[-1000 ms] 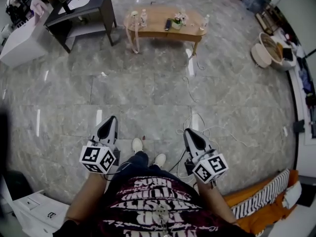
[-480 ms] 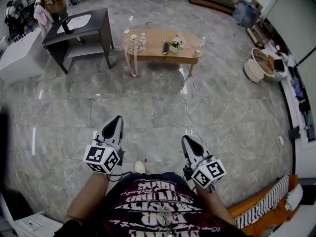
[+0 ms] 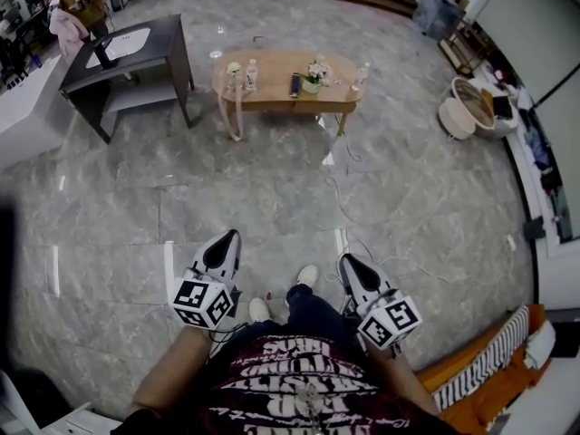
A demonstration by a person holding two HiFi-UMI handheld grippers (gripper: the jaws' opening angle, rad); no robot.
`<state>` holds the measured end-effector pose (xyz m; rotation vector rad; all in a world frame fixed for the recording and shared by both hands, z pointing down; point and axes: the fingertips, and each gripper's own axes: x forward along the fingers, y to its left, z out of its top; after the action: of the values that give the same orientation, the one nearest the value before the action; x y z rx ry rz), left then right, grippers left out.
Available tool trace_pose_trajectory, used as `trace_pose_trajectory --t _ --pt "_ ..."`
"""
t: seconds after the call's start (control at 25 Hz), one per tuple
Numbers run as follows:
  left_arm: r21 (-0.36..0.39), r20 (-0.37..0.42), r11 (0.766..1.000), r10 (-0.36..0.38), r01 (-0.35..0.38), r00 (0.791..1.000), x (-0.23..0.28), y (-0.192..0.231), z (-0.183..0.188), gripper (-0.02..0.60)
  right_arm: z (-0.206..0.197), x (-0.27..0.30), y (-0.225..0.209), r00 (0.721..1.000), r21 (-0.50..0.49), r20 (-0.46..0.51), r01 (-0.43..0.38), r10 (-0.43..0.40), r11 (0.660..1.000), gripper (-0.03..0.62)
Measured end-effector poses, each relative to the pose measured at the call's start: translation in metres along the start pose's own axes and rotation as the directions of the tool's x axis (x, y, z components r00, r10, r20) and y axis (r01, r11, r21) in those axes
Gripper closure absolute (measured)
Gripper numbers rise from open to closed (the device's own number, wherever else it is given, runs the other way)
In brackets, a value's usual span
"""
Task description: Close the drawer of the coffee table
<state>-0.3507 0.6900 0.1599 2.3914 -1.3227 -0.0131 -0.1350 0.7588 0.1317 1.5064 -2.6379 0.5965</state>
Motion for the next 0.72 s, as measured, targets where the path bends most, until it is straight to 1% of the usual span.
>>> trace_pose_trajectory --t 0.12,0.28,0.4,0.52,0.6,0.72 --pt "0.049 -0.011 0.999 -0.011 0.012 1.000 0.012 -0.003 0.000 0.560 -0.007 0.003 -0.012 0.999 -0.005 -0.029 0.017 -0.018 1.000 0.559" --pt "0.127 -0.018 0.992 0.000 0.003 1.000 0.033 -0.004 -0.003 0.560 -0.013 0.013 -0.036 0.998 0.013 -0.042 0.036 -0.036 0.999 0.559" --pt "0.190 -0.018 0.981 -0.028 0.031 0.999 0.048 -0.017 -0.002 0.560 -0.012 0.020 -0.055 0.997 -0.035 -0.048 0.062 -0.064 0.997 0.559" --pt "0.204 -0.024 0.977 -0.053 0.056 0.998 0.068 -0.025 -0.001 0.560 -0.006 0.031 -0.073 0.996 -0.082 -0.052 0.068 -0.073 0.994 0.559" --pt "0.202 -0.026 0.978 -0.041 0.045 0.999 0.082 -0.027 0.000 0.560 0.000 0.037 -0.085 0.997 -0.088 -0.050 0.062 -0.067 0.994 0.559" --pt "0.225 -0.022 0.974 -0.018 0.022 1.000 0.108 -0.030 0.005 0.560 0.012 0.046 -0.105 0.998 -0.081 -0.035 0.050 -0.053 0.995 0.559"
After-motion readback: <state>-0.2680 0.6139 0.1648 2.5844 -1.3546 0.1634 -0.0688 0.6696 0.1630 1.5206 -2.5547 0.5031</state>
